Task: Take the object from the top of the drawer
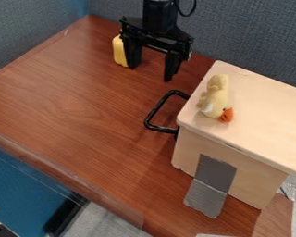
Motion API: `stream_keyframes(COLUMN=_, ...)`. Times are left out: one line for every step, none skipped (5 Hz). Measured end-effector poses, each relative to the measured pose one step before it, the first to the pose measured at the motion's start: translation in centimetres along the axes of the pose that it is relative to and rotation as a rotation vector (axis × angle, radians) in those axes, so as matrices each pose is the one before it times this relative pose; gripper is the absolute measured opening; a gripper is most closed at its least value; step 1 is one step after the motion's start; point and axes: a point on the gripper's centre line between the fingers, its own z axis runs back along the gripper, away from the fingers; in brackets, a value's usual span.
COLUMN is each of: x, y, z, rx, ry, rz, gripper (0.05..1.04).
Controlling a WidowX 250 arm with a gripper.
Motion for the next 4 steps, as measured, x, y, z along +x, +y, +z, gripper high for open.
stream_keyframes(x=-0.224, y=-0.024, z=-0.844, rx=0.001, ry=0.0261, rz=0.0052, gripper=1.001)
stream_keyframes(x=-0.313, y=-2.006, z=1.736, rx=-0.009, ry=-0.0288, rz=-0.036, gripper=1.001)
stream_keyframes(x=0.47, y=-2.637, z=1.835, rx=0.0028, ry=-0.0575, rz=-0.0493, gripper=1.001)
stream_keyframes(x=0.674, y=-2.221, z=0.846, rx=-0.028, ry=-0.0317, rz=-0.0173, gripper=1.001)
